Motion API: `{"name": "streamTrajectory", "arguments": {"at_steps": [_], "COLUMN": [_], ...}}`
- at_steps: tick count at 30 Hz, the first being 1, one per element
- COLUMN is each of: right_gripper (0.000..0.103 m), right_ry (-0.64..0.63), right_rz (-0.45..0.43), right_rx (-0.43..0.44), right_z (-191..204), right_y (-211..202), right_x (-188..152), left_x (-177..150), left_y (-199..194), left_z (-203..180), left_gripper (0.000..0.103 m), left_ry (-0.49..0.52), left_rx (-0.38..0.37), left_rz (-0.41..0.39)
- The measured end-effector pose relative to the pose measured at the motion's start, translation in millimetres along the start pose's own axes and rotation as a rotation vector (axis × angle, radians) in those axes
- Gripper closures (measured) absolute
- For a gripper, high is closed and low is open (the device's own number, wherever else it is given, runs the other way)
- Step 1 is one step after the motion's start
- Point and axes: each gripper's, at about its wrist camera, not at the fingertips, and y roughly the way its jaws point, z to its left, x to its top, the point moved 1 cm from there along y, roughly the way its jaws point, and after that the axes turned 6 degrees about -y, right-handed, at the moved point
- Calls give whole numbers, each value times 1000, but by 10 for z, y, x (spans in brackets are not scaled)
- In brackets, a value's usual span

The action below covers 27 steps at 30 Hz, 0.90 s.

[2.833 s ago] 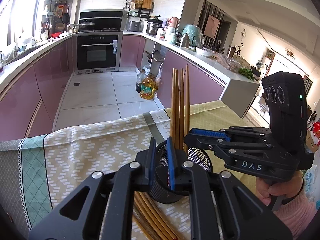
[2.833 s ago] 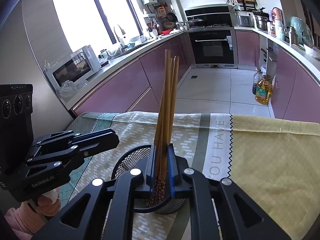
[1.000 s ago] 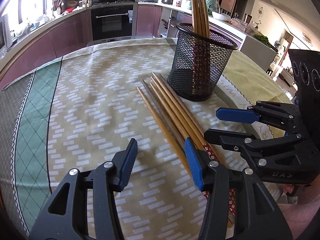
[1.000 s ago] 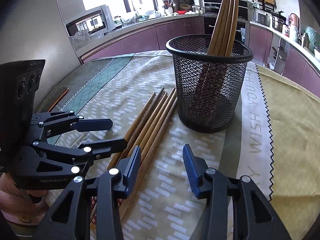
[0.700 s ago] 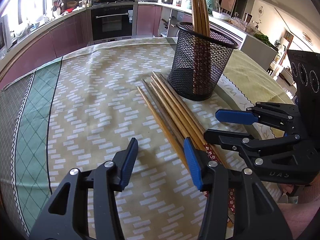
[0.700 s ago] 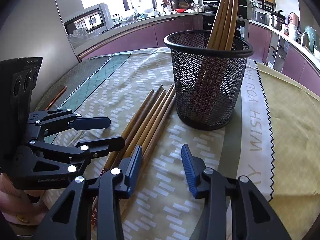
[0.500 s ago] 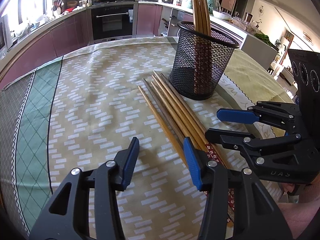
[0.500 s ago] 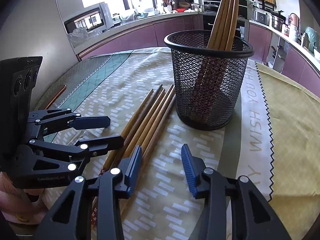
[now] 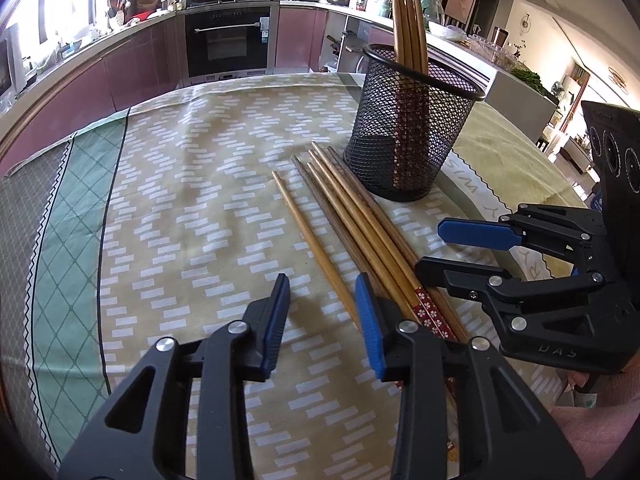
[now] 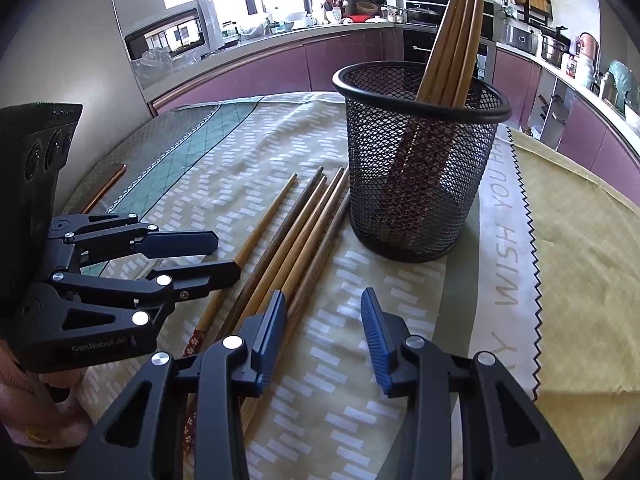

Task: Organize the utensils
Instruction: 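Withdraw both open tools from the cup toward the remaining chopsticks, then close the left tool on one loose chopstick while the right tool grasps another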

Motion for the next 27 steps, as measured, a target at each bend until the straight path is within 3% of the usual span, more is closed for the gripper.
{"name": "streamTrajectory", "arguments": {"at_steps": [6, 15, 24, 27], "right_gripper": [74, 76, 92, 92], "right_ry": [-18, -30, 17, 27], "right_rz": [11, 19, 15, 16], "right_rx": [-7, -32, 8, 19], "right_z": [18, 86, 47, 40], "right_y": [4, 116, 122, 121], "right_x": [5, 64, 83, 76], "left_x": [-5, 1, 13, 3], "left_y": [-10, 14, 16, 10], "left_z": [59, 59, 95, 105], "left_gripper": [84, 83, 92, 93], "left_ry": [-17, -20, -48, -53], "left_rx": [-3, 7, 19, 20], "left_rz": [4, 4, -4, -4]}}
